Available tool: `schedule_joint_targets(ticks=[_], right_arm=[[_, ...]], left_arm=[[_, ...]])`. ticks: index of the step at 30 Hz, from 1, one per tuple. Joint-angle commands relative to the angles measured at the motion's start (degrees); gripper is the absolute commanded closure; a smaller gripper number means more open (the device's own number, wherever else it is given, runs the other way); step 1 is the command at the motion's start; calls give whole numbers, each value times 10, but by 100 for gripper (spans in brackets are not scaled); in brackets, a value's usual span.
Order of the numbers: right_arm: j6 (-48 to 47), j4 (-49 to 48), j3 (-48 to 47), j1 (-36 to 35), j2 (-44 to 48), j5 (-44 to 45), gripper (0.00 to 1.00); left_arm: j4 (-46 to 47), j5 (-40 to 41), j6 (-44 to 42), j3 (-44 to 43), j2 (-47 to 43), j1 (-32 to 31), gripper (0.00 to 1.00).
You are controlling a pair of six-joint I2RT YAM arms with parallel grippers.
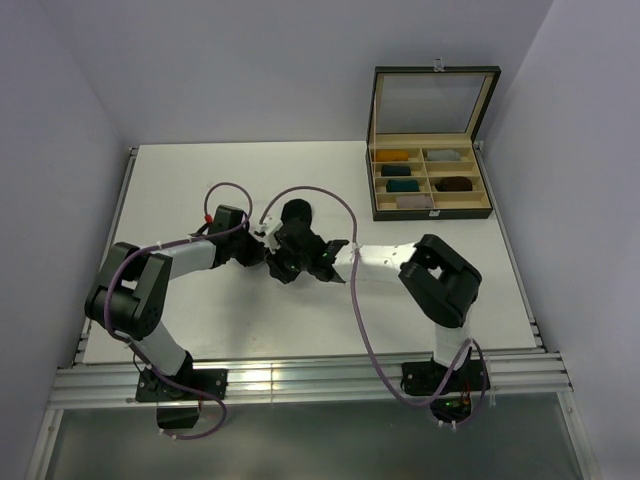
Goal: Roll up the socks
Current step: Roll the sock at the center of the board.
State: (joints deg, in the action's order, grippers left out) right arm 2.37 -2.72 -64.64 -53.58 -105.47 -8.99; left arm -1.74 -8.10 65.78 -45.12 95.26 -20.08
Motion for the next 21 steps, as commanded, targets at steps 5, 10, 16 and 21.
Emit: schedule_joint_targets(ticks=[5, 10, 16, 21], right_arm=[[11, -69, 0, 20, -40, 13, 72], [31, -97, 50, 34, -13, 27, 72], [63, -120, 73, 59, 8, 6, 71], [37, -106, 73, 52, 39, -1, 70]], left_arm=[[-53, 34, -28, 9, 18, 3, 87], [-57, 37, -31, 11, 17, 3, 87], [-58, 40, -33, 10, 19, 3, 87], [-63, 41, -36, 5, 20, 3, 87]])
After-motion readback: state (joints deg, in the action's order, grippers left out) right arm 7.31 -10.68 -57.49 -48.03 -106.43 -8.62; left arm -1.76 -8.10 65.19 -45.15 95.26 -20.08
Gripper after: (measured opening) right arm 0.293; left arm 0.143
